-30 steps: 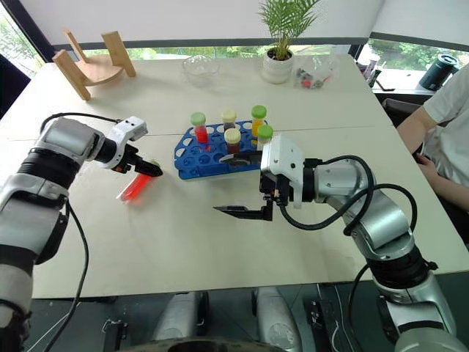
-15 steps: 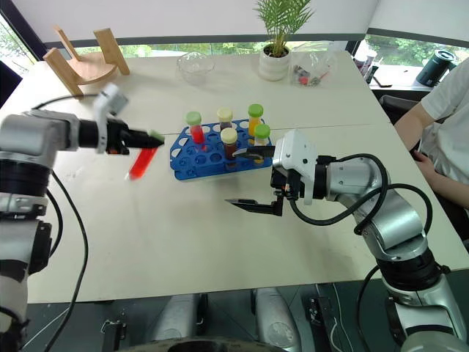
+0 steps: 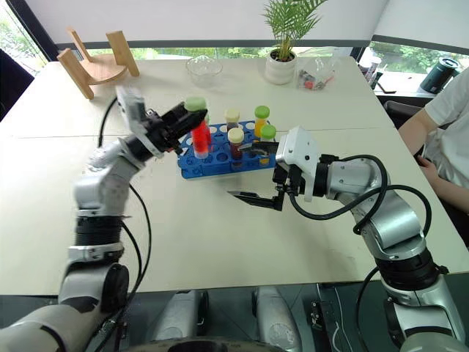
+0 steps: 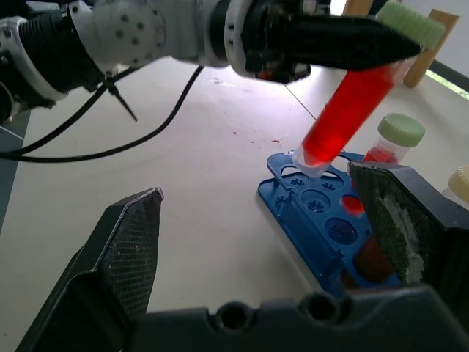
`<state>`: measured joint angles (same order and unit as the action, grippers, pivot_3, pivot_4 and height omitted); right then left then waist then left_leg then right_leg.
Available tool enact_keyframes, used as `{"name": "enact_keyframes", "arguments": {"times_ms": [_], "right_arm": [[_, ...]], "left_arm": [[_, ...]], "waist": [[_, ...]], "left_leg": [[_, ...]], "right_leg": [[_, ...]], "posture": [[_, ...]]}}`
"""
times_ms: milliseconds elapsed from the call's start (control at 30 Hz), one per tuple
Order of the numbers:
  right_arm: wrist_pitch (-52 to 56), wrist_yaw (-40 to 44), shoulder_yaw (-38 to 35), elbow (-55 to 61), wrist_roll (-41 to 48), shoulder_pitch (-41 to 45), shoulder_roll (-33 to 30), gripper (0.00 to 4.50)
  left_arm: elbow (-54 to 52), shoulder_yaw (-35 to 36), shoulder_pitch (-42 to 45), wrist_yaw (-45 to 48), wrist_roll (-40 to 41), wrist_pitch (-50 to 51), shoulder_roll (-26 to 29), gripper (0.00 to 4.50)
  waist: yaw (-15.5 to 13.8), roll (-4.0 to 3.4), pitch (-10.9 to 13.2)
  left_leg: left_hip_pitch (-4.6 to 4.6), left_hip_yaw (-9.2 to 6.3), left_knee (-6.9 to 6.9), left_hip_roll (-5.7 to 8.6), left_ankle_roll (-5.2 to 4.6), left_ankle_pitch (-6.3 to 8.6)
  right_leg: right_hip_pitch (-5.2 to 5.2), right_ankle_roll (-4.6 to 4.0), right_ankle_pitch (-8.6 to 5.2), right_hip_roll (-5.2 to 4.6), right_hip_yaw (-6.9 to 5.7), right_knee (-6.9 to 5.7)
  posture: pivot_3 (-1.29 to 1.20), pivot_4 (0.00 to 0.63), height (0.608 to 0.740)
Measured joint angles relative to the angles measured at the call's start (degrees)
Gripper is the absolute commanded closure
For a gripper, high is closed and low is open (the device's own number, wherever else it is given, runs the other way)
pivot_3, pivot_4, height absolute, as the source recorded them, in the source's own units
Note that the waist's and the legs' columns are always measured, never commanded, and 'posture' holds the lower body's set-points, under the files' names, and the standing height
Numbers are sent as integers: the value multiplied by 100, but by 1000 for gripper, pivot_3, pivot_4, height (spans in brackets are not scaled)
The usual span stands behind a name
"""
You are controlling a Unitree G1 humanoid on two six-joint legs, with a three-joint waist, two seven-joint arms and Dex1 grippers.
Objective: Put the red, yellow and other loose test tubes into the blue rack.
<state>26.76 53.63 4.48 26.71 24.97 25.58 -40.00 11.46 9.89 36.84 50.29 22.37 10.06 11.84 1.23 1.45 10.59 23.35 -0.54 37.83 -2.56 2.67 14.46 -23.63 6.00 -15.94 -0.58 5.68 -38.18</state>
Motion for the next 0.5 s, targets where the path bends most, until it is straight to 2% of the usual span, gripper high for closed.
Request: {"name": "enact_keyframes", "arguments": {"times_ms": [200, 500], "right_arm": [[38, -108, -21, 33, 1, -11, -2, 0], [53, -181, -30, 71, 4, -39, -2, 0]], "left_arm": [[1132, -47, 43, -28, -310, -1469, -140, 3365], [1699, -245, 171, 56, -339, -2113, -292, 3365]], "waist": [[-32, 0, 0], [-39, 0, 0]], "left_leg": [[5, -1, 3, 1, -20, 12], [3, -1, 4, 1, -28, 16]], "right_leg": [[1, 1, 0, -1, -1, 6], [4, 1, 0, -1, -2, 6]], "posture": [[0, 150, 740], [0, 150, 740]]}}
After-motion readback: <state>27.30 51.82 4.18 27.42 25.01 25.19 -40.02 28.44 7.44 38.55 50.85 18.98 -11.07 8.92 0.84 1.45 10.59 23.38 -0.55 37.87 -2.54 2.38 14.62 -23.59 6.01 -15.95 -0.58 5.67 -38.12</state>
